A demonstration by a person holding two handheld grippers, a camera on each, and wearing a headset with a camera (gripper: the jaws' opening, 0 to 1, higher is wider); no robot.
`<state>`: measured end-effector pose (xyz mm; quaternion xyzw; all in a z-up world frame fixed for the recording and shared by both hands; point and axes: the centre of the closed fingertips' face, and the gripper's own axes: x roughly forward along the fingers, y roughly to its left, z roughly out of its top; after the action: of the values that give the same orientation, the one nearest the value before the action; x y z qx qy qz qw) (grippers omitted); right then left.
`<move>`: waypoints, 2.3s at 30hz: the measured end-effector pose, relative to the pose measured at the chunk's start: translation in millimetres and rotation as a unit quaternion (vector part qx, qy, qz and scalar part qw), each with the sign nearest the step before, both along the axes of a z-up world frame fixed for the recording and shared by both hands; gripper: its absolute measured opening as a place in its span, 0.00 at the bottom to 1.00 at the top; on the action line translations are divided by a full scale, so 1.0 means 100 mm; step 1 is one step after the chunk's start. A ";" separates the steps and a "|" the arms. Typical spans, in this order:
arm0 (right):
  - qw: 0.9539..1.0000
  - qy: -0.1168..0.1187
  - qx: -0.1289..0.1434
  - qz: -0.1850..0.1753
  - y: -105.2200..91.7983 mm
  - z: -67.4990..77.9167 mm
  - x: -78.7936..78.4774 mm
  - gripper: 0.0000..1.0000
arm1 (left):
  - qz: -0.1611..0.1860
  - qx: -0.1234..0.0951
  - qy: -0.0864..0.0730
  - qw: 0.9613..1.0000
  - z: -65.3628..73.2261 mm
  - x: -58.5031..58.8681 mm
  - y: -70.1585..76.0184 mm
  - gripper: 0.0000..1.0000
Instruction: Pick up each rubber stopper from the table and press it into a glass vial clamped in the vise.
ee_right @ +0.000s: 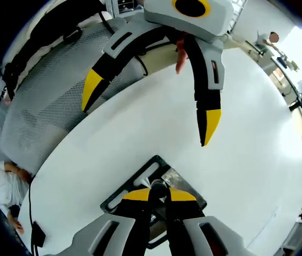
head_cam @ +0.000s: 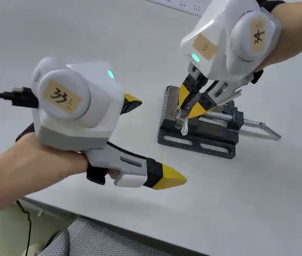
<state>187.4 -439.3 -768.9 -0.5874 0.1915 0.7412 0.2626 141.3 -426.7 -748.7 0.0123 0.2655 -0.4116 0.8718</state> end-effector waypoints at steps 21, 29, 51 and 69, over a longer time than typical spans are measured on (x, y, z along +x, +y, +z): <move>0.996 -0.002 -0.010 -0.090 0.03 -0.03 0.04 0.04 | 0.004 -0.002 -0.003 1.000 0.01 0.03 -0.01 0.95; 0.997 0.000 0.000 -0.076 0.02 -0.04 0.03 0.05 | 0.005 -0.002 -0.002 1.000 0.00 0.02 0.00 0.94; 0.998 -0.004 0.012 -0.060 0.04 -0.03 0.01 0.08 | -0.001 0.000 0.002 1.000 -0.05 0.01 -0.01 0.93; 0.995 0.034 0.021 -0.088 0.06 0.12 0.02 0.08 | 0.000 -0.001 0.001 1.000 -0.03 0.02 0.00 0.93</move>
<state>189.1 -433.6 -757.2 -0.5367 0.2357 0.7388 0.3325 143.1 -426.7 -751.9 0.0113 0.2664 -0.4121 0.8712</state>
